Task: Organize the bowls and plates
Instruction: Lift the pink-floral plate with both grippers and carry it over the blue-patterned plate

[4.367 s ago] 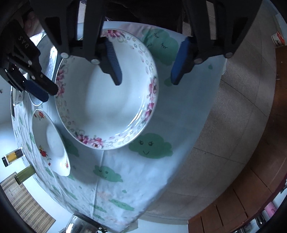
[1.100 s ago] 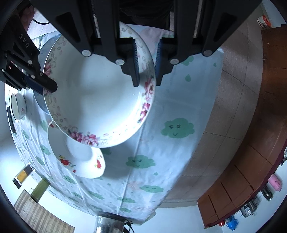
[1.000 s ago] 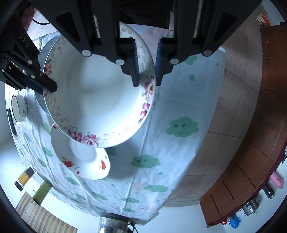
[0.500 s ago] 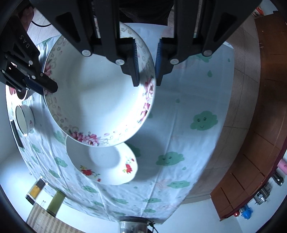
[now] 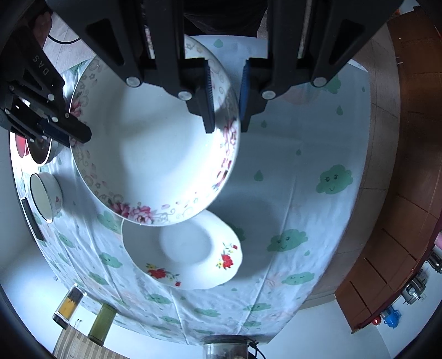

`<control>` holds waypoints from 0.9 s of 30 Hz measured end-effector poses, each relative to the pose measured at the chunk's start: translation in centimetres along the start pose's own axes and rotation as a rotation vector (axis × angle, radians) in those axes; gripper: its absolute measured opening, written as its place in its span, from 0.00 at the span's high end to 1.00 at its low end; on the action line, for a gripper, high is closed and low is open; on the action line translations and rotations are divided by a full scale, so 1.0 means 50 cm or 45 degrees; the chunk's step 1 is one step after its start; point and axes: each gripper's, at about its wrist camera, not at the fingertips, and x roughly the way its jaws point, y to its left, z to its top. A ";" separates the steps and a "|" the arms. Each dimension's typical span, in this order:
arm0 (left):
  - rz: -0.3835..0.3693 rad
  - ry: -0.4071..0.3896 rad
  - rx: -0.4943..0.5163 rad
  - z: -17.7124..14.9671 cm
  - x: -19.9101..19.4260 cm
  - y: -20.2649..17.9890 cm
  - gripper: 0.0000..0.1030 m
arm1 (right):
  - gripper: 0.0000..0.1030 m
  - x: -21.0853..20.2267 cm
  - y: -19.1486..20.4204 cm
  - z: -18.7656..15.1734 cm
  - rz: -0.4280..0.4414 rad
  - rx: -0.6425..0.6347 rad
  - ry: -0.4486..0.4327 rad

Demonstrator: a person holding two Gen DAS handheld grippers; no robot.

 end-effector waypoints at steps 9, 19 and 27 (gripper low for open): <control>-0.015 0.006 0.027 0.001 0.003 -0.019 0.87 | 0.83 -0.007 -0.020 -0.012 -0.014 0.030 -0.001; -0.027 0.016 0.045 0.002 0.009 -0.029 0.87 | 0.83 -0.006 -0.031 -0.022 -0.023 0.051 0.010; -0.039 0.022 0.066 0.007 0.013 -0.040 0.87 | 0.83 -0.006 -0.036 -0.029 -0.037 0.065 0.018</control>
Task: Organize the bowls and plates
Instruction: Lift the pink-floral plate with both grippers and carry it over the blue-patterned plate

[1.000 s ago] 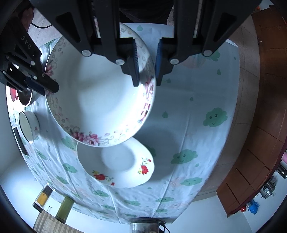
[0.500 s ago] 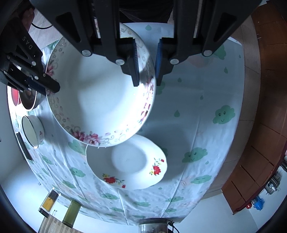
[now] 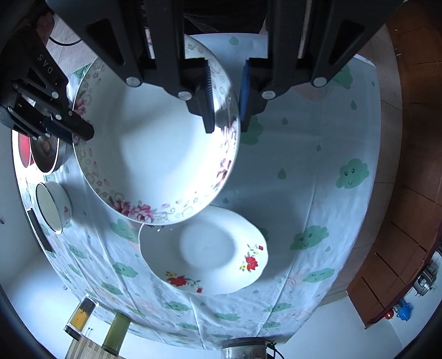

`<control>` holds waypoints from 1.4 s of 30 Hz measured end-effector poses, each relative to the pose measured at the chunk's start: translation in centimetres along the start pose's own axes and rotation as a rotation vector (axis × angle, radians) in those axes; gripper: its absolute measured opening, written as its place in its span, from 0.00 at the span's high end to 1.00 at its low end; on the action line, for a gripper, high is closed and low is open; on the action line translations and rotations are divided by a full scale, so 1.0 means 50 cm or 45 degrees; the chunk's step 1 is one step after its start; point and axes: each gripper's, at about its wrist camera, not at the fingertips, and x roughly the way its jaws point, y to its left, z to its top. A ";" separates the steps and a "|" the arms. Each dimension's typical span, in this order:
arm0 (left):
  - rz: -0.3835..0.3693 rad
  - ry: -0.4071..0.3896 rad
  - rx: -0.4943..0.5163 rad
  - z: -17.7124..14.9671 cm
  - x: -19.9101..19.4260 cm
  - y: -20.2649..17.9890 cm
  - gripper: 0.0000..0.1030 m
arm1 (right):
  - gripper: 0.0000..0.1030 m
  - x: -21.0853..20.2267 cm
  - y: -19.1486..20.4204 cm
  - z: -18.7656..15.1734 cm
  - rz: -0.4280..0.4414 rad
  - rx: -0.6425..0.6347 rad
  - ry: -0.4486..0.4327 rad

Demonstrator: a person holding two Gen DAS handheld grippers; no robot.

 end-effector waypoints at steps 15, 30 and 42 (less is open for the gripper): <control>-0.020 0.014 0.035 0.000 0.005 -0.011 0.87 | 0.83 -0.002 -0.008 -0.017 -0.021 0.032 0.008; -0.040 0.022 0.067 -0.005 0.007 -0.016 0.87 | 0.83 -0.004 -0.006 -0.030 -0.047 0.056 0.015; -0.055 0.039 0.097 -0.004 0.017 -0.021 0.87 | 0.83 -0.002 -0.010 -0.031 -0.075 0.068 0.019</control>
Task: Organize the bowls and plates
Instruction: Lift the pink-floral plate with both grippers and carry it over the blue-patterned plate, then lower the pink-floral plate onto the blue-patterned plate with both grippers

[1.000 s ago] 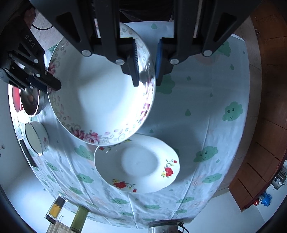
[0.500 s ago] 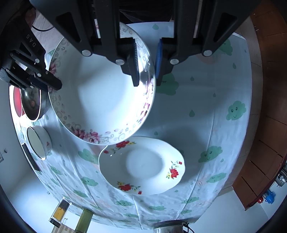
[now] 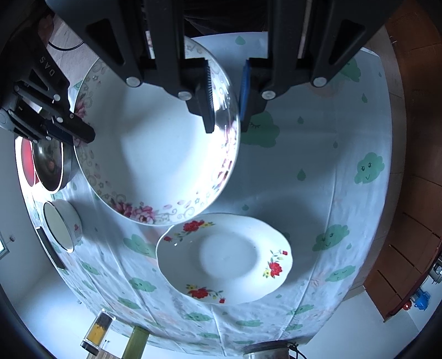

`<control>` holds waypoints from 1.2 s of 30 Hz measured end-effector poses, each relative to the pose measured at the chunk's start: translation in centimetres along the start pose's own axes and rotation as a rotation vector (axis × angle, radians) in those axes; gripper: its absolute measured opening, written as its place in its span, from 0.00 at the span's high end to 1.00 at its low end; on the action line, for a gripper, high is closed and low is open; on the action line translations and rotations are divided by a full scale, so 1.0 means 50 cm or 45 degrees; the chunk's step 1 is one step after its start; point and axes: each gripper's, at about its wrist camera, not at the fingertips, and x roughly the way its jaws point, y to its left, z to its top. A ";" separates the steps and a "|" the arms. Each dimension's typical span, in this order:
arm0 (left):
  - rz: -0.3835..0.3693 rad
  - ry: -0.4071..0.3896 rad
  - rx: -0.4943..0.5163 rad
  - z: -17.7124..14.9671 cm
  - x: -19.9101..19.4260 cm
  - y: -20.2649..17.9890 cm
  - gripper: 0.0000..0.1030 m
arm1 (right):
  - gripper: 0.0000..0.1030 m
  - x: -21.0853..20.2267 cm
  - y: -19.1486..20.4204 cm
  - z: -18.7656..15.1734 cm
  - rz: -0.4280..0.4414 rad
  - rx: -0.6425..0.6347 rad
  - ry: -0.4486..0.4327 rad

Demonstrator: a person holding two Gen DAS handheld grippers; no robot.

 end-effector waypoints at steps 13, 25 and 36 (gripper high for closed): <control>-0.002 0.022 0.033 0.006 0.018 -0.003 0.87 | 0.83 0.005 0.002 0.001 -0.029 0.001 0.010; -0.010 0.049 0.050 0.006 0.031 -0.004 0.87 | 0.83 0.013 0.004 -0.002 -0.049 0.008 0.022; -0.013 0.048 0.047 0.005 0.039 -0.004 0.87 | 0.83 0.014 0.005 -0.003 -0.055 0.001 0.020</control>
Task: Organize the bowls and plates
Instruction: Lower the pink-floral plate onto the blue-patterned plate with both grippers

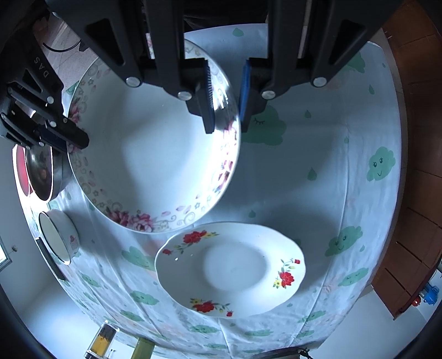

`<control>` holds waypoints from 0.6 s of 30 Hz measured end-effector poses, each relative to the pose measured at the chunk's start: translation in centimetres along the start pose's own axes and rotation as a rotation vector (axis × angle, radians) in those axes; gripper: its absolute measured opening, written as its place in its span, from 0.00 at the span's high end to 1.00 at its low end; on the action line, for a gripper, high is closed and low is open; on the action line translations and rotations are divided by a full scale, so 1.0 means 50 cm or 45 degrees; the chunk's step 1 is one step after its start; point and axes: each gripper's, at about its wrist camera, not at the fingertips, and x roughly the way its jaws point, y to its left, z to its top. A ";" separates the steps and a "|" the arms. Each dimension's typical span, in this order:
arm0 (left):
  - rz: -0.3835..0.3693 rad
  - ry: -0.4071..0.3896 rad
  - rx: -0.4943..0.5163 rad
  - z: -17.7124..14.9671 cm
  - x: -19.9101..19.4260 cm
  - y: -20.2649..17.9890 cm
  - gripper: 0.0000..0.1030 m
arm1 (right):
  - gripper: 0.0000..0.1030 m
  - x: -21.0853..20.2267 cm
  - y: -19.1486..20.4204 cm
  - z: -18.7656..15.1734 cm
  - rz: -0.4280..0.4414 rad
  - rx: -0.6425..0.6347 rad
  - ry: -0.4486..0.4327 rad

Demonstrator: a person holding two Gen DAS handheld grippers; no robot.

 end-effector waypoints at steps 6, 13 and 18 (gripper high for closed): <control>-0.002 0.006 0.002 0.000 0.002 0.001 0.87 | 0.83 0.000 0.004 0.001 -0.014 -0.012 -0.001; -0.001 0.012 0.005 0.000 0.006 0.000 0.87 | 0.83 -0.001 0.004 0.002 -0.021 -0.012 0.000; 0.000 0.011 0.005 0.001 0.006 0.000 0.87 | 0.83 -0.001 0.010 0.002 -0.051 -0.047 0.005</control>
